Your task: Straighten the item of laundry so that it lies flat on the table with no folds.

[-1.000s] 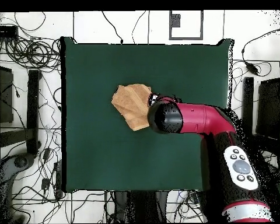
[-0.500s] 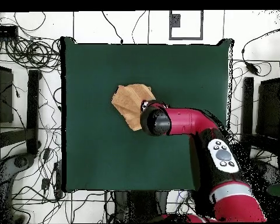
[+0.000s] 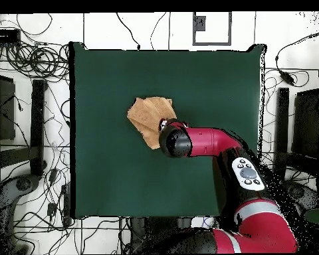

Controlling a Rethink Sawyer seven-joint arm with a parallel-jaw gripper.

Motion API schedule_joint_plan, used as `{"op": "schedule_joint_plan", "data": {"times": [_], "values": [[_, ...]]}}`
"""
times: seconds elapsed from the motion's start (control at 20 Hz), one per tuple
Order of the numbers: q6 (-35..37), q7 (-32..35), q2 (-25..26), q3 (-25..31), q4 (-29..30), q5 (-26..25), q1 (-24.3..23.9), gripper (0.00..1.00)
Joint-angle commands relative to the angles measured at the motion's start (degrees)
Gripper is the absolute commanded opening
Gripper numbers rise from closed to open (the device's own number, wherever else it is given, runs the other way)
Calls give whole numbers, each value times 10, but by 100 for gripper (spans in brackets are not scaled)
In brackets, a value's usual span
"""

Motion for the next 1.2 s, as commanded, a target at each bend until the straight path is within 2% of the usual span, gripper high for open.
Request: {"op": "schedule_joint_plan", "data": {"times": [0.05,0.5,1.2], "values": [[-11,21,17,13,11,-25,11,100],[-5,4,3,29,25,-29,-10,100],[-4,2,-4,27,28,-33,-12,100]]}}
